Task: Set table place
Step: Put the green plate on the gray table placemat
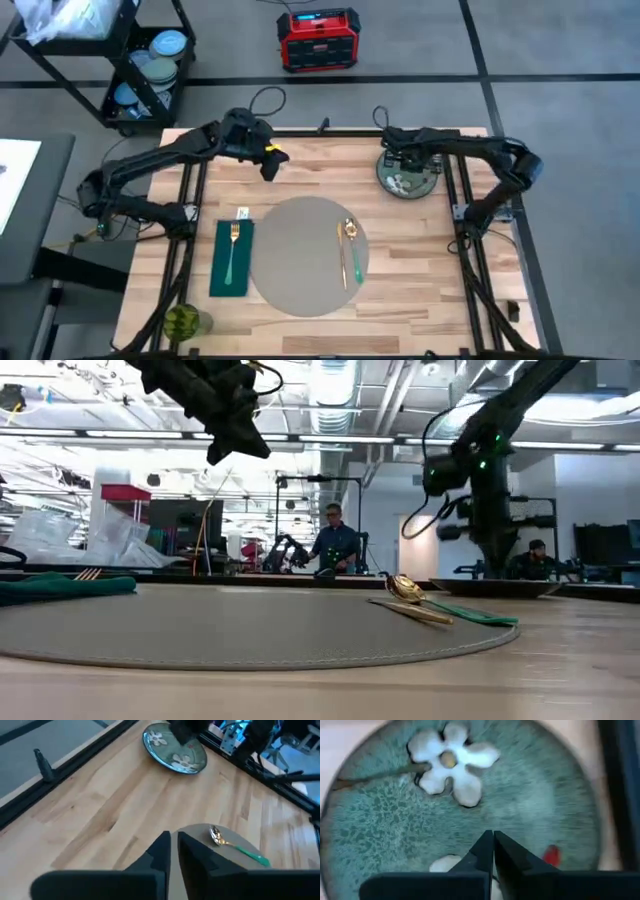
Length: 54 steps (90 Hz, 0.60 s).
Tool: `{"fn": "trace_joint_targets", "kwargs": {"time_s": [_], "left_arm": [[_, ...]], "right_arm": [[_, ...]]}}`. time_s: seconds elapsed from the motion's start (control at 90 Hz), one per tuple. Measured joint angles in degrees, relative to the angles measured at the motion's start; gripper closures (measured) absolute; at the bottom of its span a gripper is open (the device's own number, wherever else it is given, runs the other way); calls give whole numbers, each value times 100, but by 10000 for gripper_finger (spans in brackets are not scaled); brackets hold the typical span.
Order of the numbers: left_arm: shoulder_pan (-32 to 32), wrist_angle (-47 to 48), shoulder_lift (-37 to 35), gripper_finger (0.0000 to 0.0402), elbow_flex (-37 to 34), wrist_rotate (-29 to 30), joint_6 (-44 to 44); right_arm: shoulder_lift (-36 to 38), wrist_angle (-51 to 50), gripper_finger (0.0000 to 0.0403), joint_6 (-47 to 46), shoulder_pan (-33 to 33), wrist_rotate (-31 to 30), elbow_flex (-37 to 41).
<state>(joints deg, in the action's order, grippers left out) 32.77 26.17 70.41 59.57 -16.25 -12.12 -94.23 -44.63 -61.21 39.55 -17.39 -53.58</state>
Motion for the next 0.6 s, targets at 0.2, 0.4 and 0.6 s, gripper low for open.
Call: {"fn": "trace_joint_targets", "kwargs": {"time_s": [0.2,0.4,0.6], "left_arm": [[68,40,0,395,0,4,-59],[72,255,-4,395,2,165,174],[138,282,0,395,2,338,241]], "right_arm": [[-501,686,403,129,-33,503,-38],[-637,1352,403,306,-370,888,-379],[-731,1832,403,391,-553,1213,-571]]}}
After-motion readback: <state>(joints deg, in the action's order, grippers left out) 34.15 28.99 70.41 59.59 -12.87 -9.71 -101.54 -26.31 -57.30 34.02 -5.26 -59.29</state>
